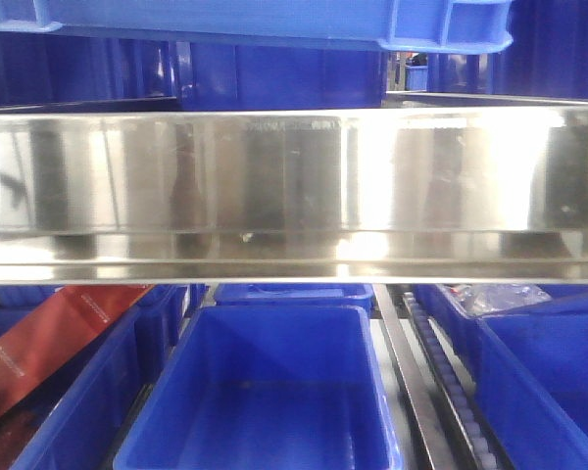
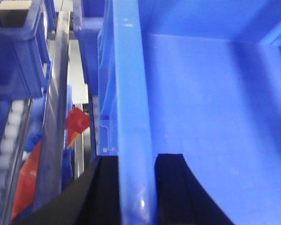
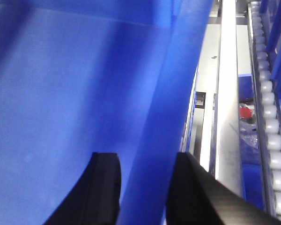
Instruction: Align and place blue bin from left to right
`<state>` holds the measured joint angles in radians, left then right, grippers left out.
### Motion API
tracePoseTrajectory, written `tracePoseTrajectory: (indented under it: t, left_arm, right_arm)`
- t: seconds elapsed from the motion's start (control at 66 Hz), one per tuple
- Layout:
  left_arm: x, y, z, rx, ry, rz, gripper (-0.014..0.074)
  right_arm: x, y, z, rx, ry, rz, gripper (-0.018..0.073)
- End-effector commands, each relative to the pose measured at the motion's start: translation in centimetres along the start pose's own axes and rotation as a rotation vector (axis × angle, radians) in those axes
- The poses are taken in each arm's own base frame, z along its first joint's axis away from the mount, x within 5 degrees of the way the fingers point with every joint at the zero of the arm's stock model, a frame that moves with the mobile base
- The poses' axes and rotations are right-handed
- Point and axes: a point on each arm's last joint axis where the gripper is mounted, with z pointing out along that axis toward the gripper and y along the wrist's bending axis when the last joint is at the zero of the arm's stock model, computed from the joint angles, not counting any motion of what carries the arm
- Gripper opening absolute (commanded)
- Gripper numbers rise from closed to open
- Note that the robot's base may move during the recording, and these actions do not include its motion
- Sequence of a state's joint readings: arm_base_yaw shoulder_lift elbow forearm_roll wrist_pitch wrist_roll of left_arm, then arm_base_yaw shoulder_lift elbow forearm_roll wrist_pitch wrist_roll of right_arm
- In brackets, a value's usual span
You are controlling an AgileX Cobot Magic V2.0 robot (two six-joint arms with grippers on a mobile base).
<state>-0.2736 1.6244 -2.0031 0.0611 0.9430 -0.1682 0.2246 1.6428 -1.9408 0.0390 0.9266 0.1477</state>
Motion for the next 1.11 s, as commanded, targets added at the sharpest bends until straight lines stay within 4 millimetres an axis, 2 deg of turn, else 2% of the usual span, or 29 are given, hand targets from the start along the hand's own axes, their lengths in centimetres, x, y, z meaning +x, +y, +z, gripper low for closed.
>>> tracePoseTrajectory:
  t: [0.0, 1.091]
  left_arm:
    - [-3.94, -1.29, -2.90, 0.130, -0.399, -0.049, -0.0111]
    - [-3.94, -1.29, -2.90, 0.130, -0.399, -0.049, -0.0111]
  right_arm:
    - [-1.17, 0.10, -0.57, -0.014, -0.107, 0.018, -0.0070]
    - [-1.18, 0.10, -0.57, -0.014, -0.108, 0.018, -0.0070]
